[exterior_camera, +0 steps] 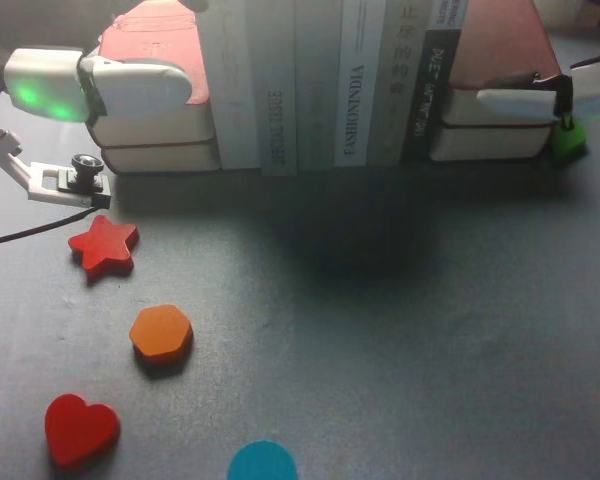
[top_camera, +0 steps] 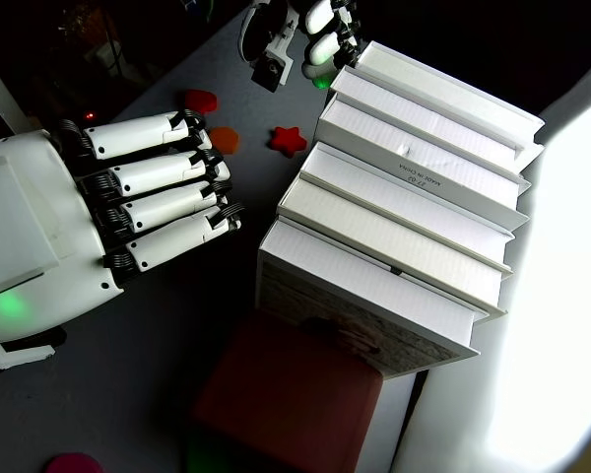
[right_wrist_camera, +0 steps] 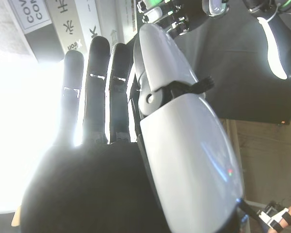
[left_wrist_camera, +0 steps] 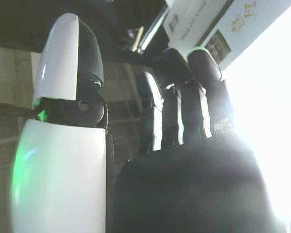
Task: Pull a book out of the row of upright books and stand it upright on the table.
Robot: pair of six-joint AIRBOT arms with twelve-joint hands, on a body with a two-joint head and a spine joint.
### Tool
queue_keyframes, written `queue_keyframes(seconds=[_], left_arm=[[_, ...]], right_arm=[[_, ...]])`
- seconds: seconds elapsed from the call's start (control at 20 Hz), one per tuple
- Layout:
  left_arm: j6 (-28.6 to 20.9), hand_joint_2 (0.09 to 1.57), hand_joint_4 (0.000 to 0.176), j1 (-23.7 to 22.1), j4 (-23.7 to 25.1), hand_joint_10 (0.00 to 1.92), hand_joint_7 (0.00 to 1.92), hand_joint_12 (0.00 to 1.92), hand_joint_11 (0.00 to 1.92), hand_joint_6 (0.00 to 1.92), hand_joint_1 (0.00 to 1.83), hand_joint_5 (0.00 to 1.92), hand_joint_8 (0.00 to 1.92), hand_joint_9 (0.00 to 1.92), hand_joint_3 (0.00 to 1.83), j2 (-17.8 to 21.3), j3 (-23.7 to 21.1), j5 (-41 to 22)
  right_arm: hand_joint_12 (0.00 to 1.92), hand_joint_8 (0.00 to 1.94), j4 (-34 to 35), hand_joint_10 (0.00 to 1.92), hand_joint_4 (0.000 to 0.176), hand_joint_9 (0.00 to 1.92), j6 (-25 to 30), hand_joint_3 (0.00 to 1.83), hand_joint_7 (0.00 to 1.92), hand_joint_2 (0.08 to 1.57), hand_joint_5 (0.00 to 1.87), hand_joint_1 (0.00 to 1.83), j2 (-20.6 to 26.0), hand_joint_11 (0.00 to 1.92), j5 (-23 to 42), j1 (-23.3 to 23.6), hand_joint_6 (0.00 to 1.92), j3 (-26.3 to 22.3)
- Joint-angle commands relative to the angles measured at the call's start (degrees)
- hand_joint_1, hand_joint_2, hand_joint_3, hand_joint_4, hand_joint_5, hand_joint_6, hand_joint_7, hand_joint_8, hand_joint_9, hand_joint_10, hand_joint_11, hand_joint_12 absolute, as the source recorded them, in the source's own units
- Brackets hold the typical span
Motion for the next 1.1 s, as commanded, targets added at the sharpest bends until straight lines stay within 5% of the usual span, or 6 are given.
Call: queue_keyframes(seconds=[0.0, 0.2, 0.35, 0.55, 0.85, 1.05], left_arm=[[-0.5, 0.9, 0.0, -0.27, -3.65, 0.39, 0.47, 1.56, 0.02, 0.02, 1.12, 0.41, 0.01, 0.42, 0.02, 0.21, -0.17, -5.54], [-0.5, 0.9, 0.0, -0.53, -3.55, 0.31, 0.44, 1.58, 0.01, 0.01, 1.13, 0.42, 0.0, 0.42, 0.0, 0.02, -0.15, -5.52], [-0.5, 0.9, 0.0, -0.15, -3.59, 0.26, 0.44, 1.58, 0.01, 0.0, 1.09, 0.43, 0.01, 0.47, 0.0, 0.19, -0.58, -5.71], [-0.5, 0.97, 0.004, 0.75, -4.99, 0.29, 0.54, 1.55, 0.02, 0.01, 1.06, 0.42, 0.04, 0.56, 0.01, 1.11, -1.66, -6.44], [-0.5, 0.98, 0.001, 1.76, -6.52, 1.02, 0.55, 1.53, 0.07, 0.01, 1.19, 0.51, 0.0, 0.47, 0.01, 0.78, -1.94, -7.08], [-0.5, 1.04, 0.0, 2.9, -7.51, 1.07, 0.52, 1.54, 0.13, 0.0, 1.33, 0.5, 0.0, 0.48, 0.03, 0.82, -2.27, -7.46]], right_arm=[[1.7, 0.03, 3.34, 0.83, 0.038, 0.2, 0.54, 0.05, 0.41, 1.0, 0.43, 1.13, 0.29, 0.0, 5.59, 1.15, 0.05, -0.31], [1.73, 0.02, 3.24, 0.81, 0.055, 0.23, 0.81, 0.04, 0.43, 1.03, 0.45, 1.2, 0.36, 0.0, 5.61, 1.58, 0.04, -0.35], [1.66, 0.01, 1.74, 0.79, 0.031, 0.26, 1.83, 0.02, 0.45, 1.06, 0.43, 1.18, 1.62, 0.05, 5.94, 3.02, 0.01, -1.88], [1.61, 0.0, -0.82, 0.86, 0.073, 0.12, 0.96, 0.04, 0.43, 1.15, 0.48, 1.14, 4.92, 0.0, 6.49, 7.22, 0.02, -4.69], [1.63, 0.0, -1.55, 0.92, 0.075, 0.04, 1.12, 0.0, 0.34, 1.06, 0.48, 1.08, 4.43, 0.0, 1.52, 11.34, 0.01, -1.68], [1.62, 0.0, -3.67, 0.96, 0.069, 0.03, 1.13, 0.0, 0.32, 1.05, 0.47, 1.05, 2.65, 0.0, -2.49, 12.98, 0.01, 0.67]])
